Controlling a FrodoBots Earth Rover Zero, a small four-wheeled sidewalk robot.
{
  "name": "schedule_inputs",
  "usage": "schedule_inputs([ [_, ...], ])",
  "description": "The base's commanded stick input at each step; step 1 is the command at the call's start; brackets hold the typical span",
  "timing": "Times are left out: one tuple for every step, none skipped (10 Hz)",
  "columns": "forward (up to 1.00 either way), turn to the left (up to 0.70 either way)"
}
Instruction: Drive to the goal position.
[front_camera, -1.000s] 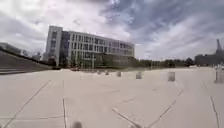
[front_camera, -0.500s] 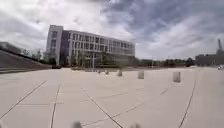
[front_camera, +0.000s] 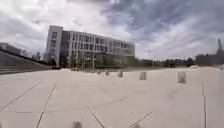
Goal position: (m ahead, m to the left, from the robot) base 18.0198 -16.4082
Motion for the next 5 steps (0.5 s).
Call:
schedule_inputs([
  [0.70,-0.12],
  [0.70,-0.29],
  [0.70,-0.33],
  [0.70,-0.34],
  [0.70,-0.34],
])
